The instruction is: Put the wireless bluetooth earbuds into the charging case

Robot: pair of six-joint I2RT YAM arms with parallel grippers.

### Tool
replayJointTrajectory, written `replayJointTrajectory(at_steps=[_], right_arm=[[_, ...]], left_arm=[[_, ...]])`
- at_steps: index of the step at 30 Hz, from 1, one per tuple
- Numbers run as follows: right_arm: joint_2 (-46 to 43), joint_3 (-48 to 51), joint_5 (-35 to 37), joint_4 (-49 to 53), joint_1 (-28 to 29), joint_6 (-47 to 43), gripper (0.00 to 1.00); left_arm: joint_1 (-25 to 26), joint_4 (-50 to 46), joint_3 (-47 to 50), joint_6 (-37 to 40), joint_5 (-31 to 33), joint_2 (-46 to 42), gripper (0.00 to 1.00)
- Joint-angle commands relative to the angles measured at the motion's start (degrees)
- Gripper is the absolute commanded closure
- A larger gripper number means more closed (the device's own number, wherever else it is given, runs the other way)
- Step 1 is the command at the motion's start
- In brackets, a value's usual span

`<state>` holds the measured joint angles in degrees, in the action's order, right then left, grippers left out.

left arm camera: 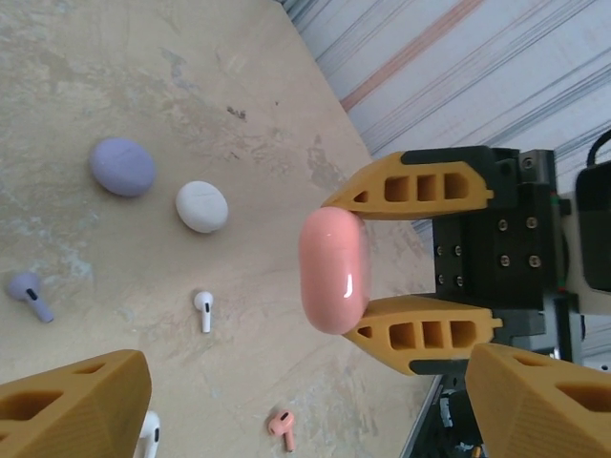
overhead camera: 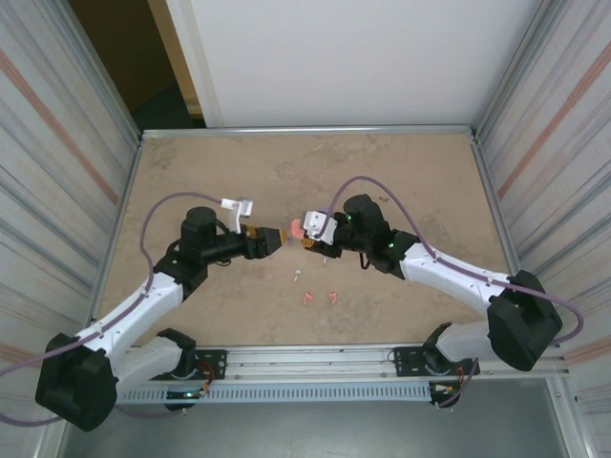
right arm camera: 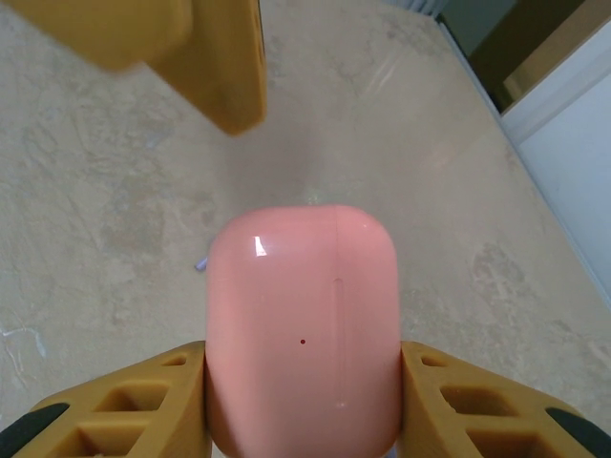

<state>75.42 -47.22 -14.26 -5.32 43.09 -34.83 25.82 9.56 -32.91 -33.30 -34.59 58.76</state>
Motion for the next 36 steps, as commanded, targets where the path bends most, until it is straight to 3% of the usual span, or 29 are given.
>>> replayJointTrajectory(at_steps=[1, 16, 25, 36], right_arm=[[-2.6, 1.0, 0.7, -2.8, -0.2, 1.8, 0.63], [-4.3, 2.4, 1.7, -3.6, -0.3, 2.0, 0.62], [-4.7, 3.2, 1.8, -4.6, -0.7, 2.7, 0.62], [-4.5, 3.1, 1.2, -4.9, -0.8, 3.1, 0.62]], left_arm=[[1.3, 5.0, -2.3, -2.5, -1.3, 2.1, 0.17], [6.0, 12.7, -6.9, -6.0, -3.9, 12.2, 0.38], [7.0, 12.4, -7.4, -5.6, -4.4, 14.0, 0.48], [7.0, 12.8, -7.5, -5.8, -5.1, 14.7, 0.67]])
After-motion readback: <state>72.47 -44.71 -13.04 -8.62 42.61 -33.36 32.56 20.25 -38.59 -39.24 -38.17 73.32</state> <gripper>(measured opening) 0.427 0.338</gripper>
